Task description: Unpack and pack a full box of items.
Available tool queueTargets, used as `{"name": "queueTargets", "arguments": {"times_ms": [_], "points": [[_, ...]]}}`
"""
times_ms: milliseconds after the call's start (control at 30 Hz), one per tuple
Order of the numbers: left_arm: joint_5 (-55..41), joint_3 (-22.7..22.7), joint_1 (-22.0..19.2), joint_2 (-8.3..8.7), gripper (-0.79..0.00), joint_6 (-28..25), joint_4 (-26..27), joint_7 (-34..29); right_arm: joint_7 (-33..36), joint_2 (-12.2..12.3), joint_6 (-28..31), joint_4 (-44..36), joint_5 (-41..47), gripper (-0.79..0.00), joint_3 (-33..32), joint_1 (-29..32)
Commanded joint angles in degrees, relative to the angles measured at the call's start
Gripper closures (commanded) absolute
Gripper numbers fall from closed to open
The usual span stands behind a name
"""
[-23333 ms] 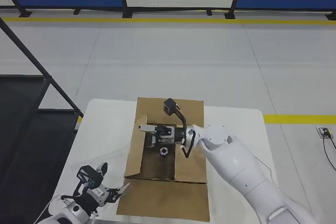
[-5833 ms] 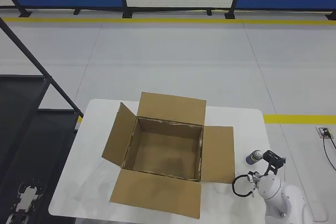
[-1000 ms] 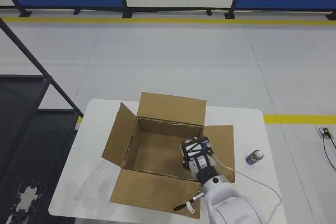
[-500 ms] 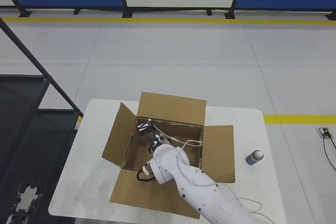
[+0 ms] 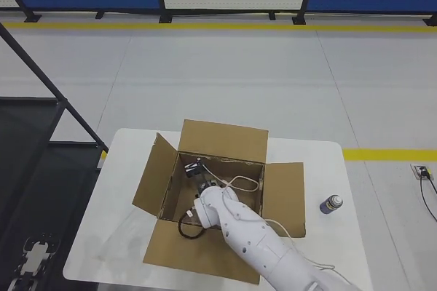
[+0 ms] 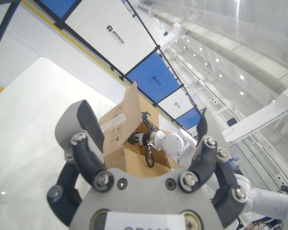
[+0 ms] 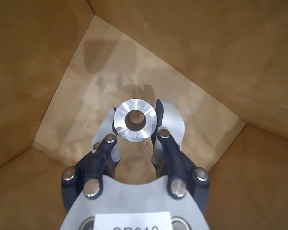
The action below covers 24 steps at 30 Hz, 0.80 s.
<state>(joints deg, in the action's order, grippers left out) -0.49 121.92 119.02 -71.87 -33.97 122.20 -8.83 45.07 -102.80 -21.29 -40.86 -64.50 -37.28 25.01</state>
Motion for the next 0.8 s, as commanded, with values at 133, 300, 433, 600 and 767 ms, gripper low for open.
{"name": "queueTargets", "arguments": {"times_ms": [133,300,433,600,767], "points": [[0.0,0.0,0.0,0.0,-0.785,0.0,0.0,0.0,-0.6,-1.0,1.0,2.5,0.2,-0.671,-0.2,-0.7],[0.0,0.0,0.0,0.0,-0.785,0.0,0.0,0.0,-2.3,-1.0,1.4,1.3,-0.5,-0.733,-1.2,-0.1],[0.0,0.0,0.0,0.0,-0.785,0.0,0.0,0.0,-2.6,0.1,1.4,-2.8,-2.8,-0.785,-2.8,1.9],[0.0,0.0,0.0,0.0,-0.785,0.0,0.0,0.0,-1.3,2.2,1.3,-10.8,-7.2,-0.785,-5.6,5.7],[0.0,0.0,0.0,0.0,-0.785,0.0,0.0,0.0,1.5,4.9,2.8,-22.3,-13.7,-0.785,-9.2,11.7]]}}
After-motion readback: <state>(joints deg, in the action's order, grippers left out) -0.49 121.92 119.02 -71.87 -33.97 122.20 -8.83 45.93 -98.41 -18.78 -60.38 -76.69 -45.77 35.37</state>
